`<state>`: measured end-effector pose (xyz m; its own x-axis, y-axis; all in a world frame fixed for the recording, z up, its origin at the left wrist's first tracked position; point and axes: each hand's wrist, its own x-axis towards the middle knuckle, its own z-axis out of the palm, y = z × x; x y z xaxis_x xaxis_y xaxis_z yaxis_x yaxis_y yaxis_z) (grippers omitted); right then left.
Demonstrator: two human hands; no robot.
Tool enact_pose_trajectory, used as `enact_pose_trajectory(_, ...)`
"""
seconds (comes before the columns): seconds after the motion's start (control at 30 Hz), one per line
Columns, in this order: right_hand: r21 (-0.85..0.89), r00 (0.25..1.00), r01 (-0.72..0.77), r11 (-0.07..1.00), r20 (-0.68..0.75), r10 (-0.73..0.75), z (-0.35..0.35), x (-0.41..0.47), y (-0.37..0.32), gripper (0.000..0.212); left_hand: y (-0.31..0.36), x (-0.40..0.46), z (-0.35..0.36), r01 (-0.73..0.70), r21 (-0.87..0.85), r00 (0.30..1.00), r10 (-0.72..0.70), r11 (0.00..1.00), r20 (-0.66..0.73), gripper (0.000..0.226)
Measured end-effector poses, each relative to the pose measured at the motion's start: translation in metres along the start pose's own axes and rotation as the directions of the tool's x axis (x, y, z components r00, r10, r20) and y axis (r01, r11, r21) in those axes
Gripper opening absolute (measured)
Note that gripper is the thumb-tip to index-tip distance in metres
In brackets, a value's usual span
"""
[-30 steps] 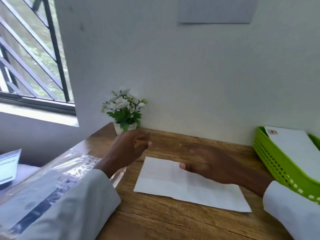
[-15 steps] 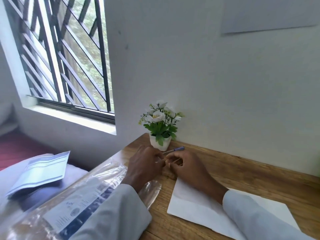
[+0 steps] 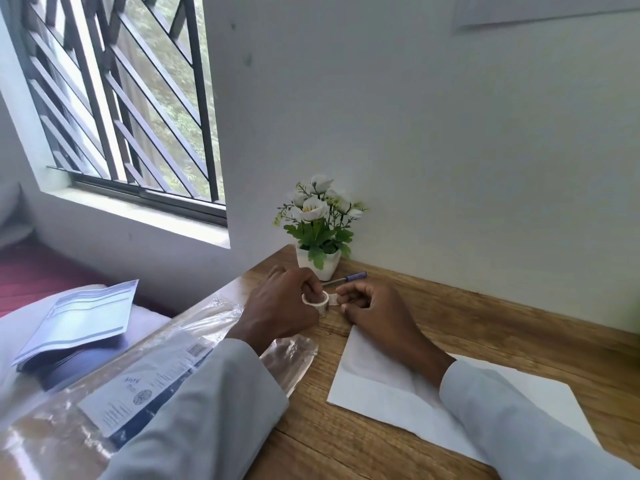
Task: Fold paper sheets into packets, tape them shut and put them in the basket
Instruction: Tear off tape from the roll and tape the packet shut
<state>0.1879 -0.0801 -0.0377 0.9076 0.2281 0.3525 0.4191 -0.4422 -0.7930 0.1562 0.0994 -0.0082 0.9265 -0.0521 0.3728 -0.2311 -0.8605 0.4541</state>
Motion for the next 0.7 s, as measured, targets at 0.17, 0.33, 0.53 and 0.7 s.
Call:
enact_pose_trajectory(0.17,0.003,1.000,-0.015,1.000,-0.002,0.015,0.000,0.000,-0.001,0.030,0.000,-0.001,0.002,-0.011,-0.009,1.000,0.011,1.000,-0.018,0.021)
enact_pose_trajectory(0.33,0.009,1.000,-0.018,1.000,0.014,0.017,-0.001,-0.001,-0.004,0.035,-0.004,0.001,0.002,-0.009,-0.040,1.000,0.010,0.999,0.011,0.024)
enact_pose_trajectory(0.53,-0.038,1.000,-0.008,0.999,0.026,0.009,0.000,-0.001,-0.004,0.016,-0.007,0.002,0.005,-0.021,-0.035,0.999,0.022,0.999,0.034,0.020)
enact_pose_trajectory(0.7,-0.074,1.000,0.007,0.997,0.016,-0.006,0.000,-0.001,-0.005,0.004,-0.010,0.002,0.006,-0.004,-0.068,1.000,0.004,0.998,0.011,0.025)
